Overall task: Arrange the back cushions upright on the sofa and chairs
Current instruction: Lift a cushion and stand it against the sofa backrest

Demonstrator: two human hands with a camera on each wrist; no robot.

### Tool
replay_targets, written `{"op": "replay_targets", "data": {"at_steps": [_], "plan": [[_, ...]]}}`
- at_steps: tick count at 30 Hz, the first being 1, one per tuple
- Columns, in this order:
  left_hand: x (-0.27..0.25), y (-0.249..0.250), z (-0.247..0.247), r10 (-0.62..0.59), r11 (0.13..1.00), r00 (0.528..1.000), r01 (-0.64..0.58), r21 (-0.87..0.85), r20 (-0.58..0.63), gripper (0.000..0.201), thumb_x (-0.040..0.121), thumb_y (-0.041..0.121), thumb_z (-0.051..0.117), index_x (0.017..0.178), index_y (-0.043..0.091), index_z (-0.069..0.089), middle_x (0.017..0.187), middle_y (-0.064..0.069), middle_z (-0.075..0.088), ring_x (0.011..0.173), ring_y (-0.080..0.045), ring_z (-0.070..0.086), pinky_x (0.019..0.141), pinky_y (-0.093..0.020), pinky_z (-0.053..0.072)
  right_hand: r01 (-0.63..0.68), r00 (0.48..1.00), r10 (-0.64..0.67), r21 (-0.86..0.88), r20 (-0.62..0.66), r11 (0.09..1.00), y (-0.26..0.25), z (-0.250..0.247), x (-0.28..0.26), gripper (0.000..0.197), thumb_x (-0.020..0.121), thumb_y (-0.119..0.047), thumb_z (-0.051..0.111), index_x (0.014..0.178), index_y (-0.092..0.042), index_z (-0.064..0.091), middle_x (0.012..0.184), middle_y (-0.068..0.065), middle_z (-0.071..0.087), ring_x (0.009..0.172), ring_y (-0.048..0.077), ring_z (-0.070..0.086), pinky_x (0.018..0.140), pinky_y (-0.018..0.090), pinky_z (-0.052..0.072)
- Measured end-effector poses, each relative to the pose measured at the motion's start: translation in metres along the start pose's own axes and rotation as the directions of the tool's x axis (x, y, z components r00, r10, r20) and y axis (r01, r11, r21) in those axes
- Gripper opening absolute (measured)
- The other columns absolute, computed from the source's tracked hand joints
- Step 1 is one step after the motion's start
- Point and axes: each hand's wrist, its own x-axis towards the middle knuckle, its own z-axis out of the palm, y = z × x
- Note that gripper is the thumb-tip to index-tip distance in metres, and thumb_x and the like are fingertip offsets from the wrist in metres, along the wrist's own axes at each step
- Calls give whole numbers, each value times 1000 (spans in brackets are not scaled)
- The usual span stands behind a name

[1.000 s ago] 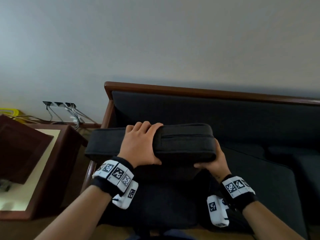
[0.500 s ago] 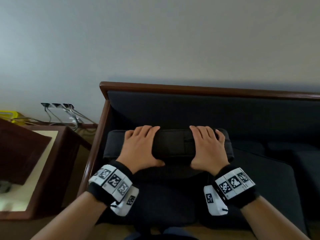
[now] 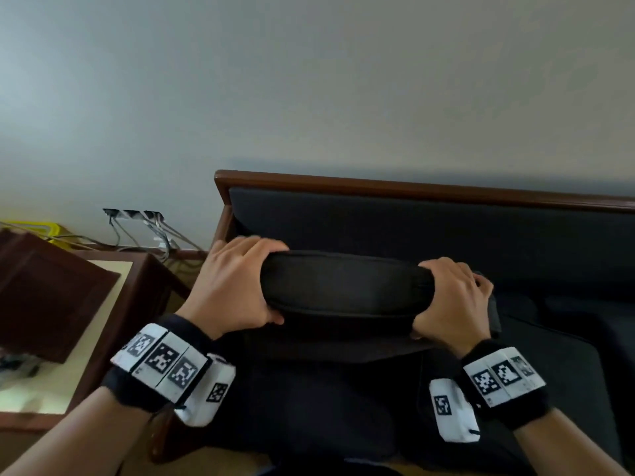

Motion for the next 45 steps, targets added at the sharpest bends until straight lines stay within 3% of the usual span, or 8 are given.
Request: {"op": "replay_targets", "data": {"at_steps": [11,15,18,24,28,33,40,45], "plan": [[48,81,56,212,975,977,-212,-64,-11,97,43,57,82,132,29,56,107,0,56,99,-28,53,83,-40,40,-182,967,77,452,241,873,21,54,0,120,33,-40,78,146,-29,36,147,5,40,138,30,36,113,55,32],[67,100,89,244,957,963,-221,-189,113,106,60,69,76,149,31,33,134,2,47,120,-22,42,100,-43,34,-169,979,0,814,203,556,39,33,-1,104,46,-36,80,143,-29,42,148,9,45,136,28,44,112,47,37],[67,83,111,171,970,955,-121,-209,243,116,55,81,65,153,37,20,148,8,39,133,-18,34,108,-42,25,-328,943,102,931,315,159,45,21,-7,94,59,-40,80,144,-17,45,143,11,54,130,26,53,108,40,43],[19,-10,151,-250,937,875,327,-125,415,104,62,79,64,151,41,25,157,11,26,147,-18,17,116,-50,18,-560,688,660,799,301,219,67,22,-8,85,59,-91,55,126,-38,60,140,-3,57,128,19,52,112,47,39],[-2,-65,158,-502,787,787,588,-188,358,57,95,60,46,148,41,36,161,11,26,150,-19,12,117,-53,12,-743,494,793,647,358,170,92,12,-21,69,75,-79,51,130,-38,52,136,3,46,127,36,46,92,65,48],[-3,-91,164,-644,518,653,756,-401,399,62,96,63,41,147,27,42,156,-10,34,141,-35,34,116,-47,24,-778,471,825,589,312,220,84,18,-23,51,79,-74,52,115,-39,56,115,3,49,107,30,47,92,63,49],[-23,-102,185,-727,-147,213,880,-451,653,76,75,70,63,125,13,56,115,-14,61,109,-40,57,94,-53,48,-814,322,847,580,423,20,100,21,-37,63,70,-64,66,121,-31,48,117,7,48,103,33,49,87,63,50],[-34,-94,170,-545,-258,247,860,-441,801,48,86,43,63,112,4,67,79,-17,70,76,-34,62,64,-38,49,-750,295,825,652,482,-113,103,29,-45,61,59,-44,71,112,-15,63,101,11,66,91,35,65,84,54,54]]}}
